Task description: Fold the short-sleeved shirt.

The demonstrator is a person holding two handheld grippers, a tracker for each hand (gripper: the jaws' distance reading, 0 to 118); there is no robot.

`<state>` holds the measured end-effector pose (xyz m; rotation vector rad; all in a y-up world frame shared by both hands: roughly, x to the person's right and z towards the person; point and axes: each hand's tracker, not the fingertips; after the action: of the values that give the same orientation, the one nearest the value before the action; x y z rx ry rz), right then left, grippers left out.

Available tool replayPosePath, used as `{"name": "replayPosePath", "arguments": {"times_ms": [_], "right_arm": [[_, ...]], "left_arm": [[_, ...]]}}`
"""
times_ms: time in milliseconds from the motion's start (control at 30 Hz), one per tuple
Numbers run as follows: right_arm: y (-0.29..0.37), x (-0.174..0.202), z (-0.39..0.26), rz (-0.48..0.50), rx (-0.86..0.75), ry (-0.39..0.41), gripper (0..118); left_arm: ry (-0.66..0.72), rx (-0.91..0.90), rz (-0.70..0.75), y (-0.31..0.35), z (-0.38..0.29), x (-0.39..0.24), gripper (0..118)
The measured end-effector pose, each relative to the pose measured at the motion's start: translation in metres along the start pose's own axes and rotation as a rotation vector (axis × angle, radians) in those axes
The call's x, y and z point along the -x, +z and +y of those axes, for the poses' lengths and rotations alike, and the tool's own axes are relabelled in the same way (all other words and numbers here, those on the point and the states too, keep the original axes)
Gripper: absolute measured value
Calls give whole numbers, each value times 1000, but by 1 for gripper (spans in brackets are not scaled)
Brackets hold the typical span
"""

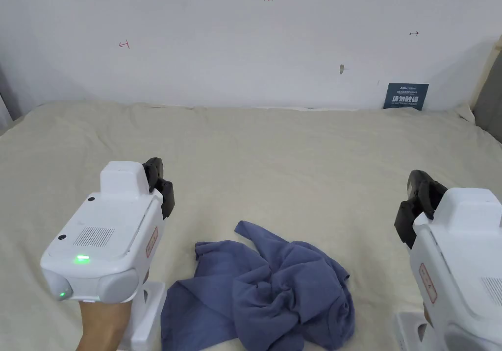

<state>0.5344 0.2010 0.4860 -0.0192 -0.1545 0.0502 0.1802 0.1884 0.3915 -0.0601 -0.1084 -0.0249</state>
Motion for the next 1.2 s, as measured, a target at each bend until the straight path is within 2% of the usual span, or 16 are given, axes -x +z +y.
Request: {"name": "replayPosePath", "arguments": {"times_ms": [200,367,500,667,700,733,800,833,967,1033,1067,1133,1167,1200], "right_arm": [[-1,3,-1,11,12,1,1],[-2,3,-5,15,22,4,1],[-2,2,-12,17,40,-1,1],[-5,0,-19,22,63,7,1],[-6,-1,-20,23,67,8,1],[-6,-2,-22,23,72,7,1],[-8,-4,-25,22,84,-2,1],[-9,-5,-26,24,91,-7,1],[-12,-7,-32,25,110,-8,1],[-14,-8,-34,28,119,-8,1],[-14,-9,-35,30,125,-9,1],[-16,-9,-37,31,132,-9,1],[-16,-10,-39,32,136,-8,1],[-17,-10,-40,32,141,-6,1]], "left_arm": [[18,55,-22,-1,-3,-3,0],[149,331,-103,-28,-28,16,0],[266,563,-129,-37,-78,24,0],[281,787,-88,-29,-142,24,2],[298,837,-86,-29,-152,25,14],[322,853,-69,-29,-161,25,37],[340,904,-29,-29,-178,24,101],[345,930,-17,-31,-184,23,111],[314,938,23,-33,-199,18,106],[289,986,50,-38,-205,11,97],[290,1001,57,-41,-209,8,89],[290,1012,59,-46,-222,2,58],[229,1011,111,-48,-231,1,56],[205,985,86,-46,-231,-2,55]]}}
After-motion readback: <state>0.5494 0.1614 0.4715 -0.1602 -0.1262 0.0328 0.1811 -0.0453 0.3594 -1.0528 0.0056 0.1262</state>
